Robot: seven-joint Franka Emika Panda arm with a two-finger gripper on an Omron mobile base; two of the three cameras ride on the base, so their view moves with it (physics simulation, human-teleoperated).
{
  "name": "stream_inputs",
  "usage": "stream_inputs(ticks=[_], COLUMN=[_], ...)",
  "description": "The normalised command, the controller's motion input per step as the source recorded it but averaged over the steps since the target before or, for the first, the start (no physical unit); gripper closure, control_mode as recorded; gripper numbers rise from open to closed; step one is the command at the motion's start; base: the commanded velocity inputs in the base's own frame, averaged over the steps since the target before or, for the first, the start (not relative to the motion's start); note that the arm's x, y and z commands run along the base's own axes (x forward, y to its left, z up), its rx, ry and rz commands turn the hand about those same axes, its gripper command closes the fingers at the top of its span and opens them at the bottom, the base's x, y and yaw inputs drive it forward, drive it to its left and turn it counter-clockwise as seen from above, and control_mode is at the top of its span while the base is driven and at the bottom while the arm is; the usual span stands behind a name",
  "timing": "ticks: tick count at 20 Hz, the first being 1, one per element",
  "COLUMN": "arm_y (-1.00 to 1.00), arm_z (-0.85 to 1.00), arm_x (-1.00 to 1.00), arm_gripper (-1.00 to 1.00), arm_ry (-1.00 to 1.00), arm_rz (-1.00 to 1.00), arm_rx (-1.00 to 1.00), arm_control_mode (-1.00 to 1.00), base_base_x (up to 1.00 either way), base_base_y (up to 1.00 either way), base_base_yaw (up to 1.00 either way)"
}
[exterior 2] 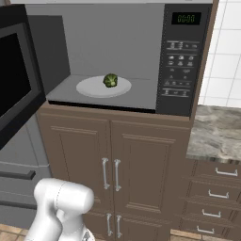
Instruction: Close the microwave door.
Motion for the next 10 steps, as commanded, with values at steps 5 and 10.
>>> stream_inputs(ticks=[5,10], arm_y=[0.83,1.00], arm_z=[-0.06,-0.17], arm_x=[-0.22,0.07], arm_gripper=[-1.00,-1.00], arm_ry=[-0.09,-0.13], arm_rz=[-0.13,-0.22], arm_rx=[-0.10,-0.08], arm_control_mode=[-1.00,-1.00], base_base_x=[0.00,0.00], base_base_y=[0.00,0.00], base_base_yaw=[0.00,0.00])
